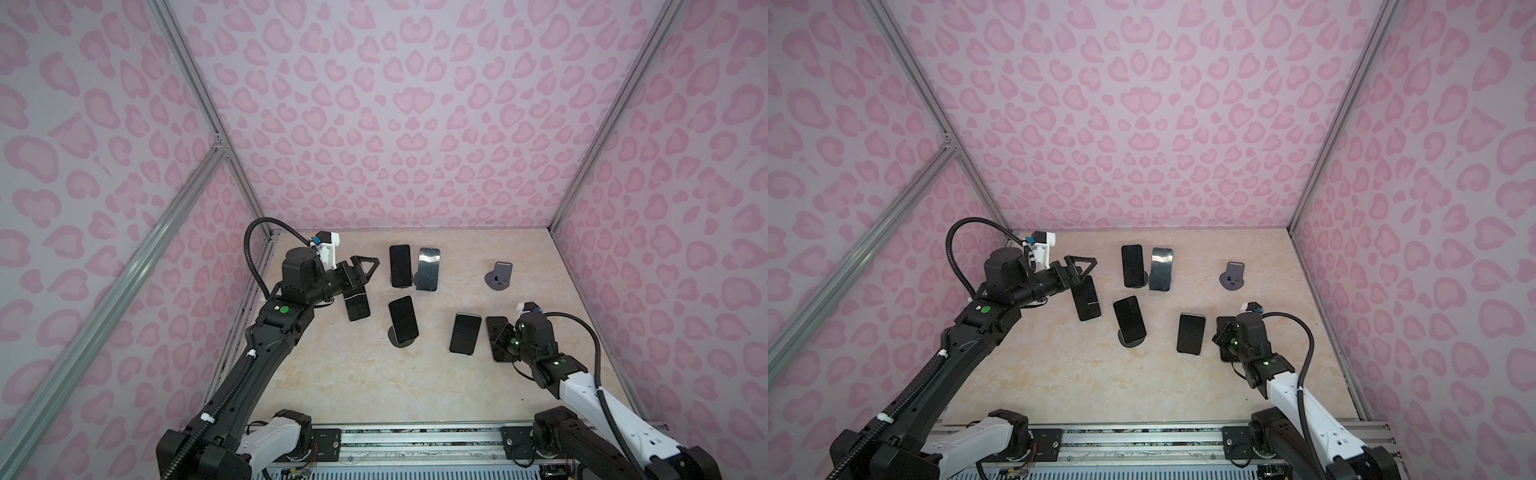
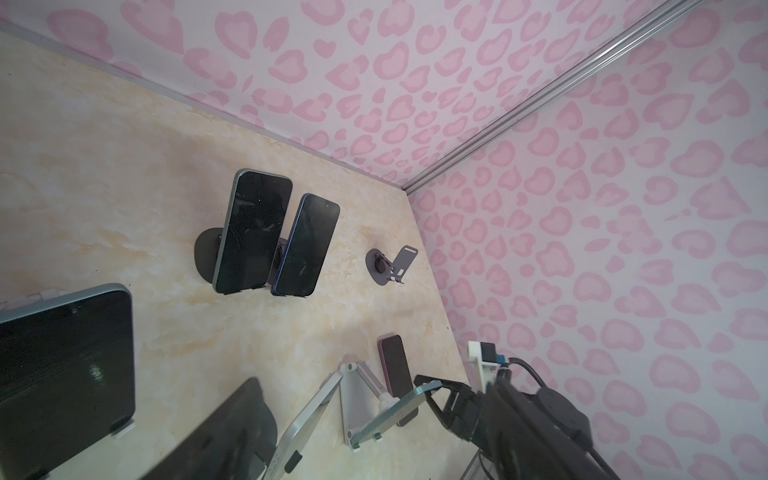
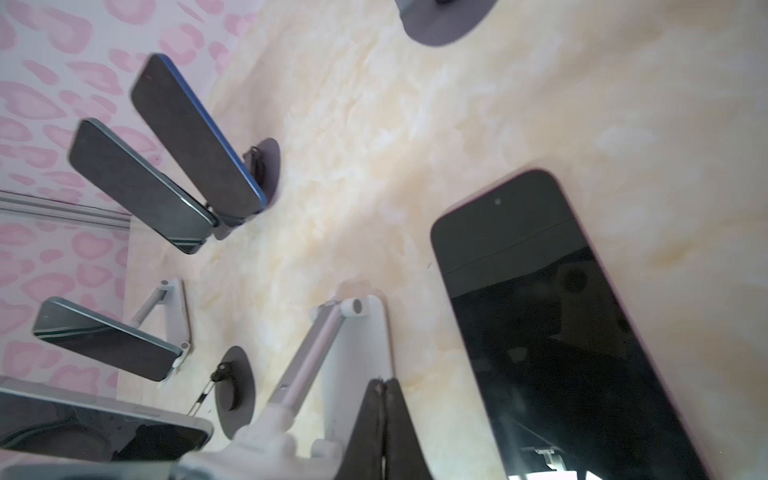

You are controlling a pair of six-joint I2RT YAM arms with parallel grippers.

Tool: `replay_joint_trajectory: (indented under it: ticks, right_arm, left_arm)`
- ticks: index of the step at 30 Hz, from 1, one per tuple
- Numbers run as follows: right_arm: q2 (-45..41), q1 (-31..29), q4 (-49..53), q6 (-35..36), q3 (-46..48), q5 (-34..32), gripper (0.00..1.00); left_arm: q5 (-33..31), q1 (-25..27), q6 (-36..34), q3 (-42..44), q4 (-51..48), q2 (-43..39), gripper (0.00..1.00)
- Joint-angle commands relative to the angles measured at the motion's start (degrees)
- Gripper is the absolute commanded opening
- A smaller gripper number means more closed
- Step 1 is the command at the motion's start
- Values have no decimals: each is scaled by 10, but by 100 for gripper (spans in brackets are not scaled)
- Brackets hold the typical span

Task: Remove the phone from the phone stand
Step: 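Reach the right gripper to the teal-edged phone on the white stand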

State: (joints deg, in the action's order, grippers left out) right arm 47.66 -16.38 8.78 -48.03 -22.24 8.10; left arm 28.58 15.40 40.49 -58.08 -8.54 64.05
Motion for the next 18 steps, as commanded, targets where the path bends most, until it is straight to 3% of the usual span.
replay_joint_trajectory:
  ticks: [1,2,5,8,10,18]
  right_arm:
    - [-61,-41,184,-6,-49,-119,44]
    - [-71,-61,207,-14,-70,-144,54]
    - [-58,-120,234,-28,-118,-188,70]
    - [6,-187,245,-23,-185,-228,82]
    - [60,-225,258,-19,-231,-267,97]
    - [196,-258,279,-3,-327,-325,99]
  left_arm:
    - [-2,1,4,2,7,-4,87]
    - [-1,2,6,3,8,-5,87]
    - [-3,4,9,4,8,-6,87]
    - [0,7,8,4,7,-7,88]
    - [-2,9,5,2,5,-11,87]
    - [-11,11,-3,4,2,-26,88]
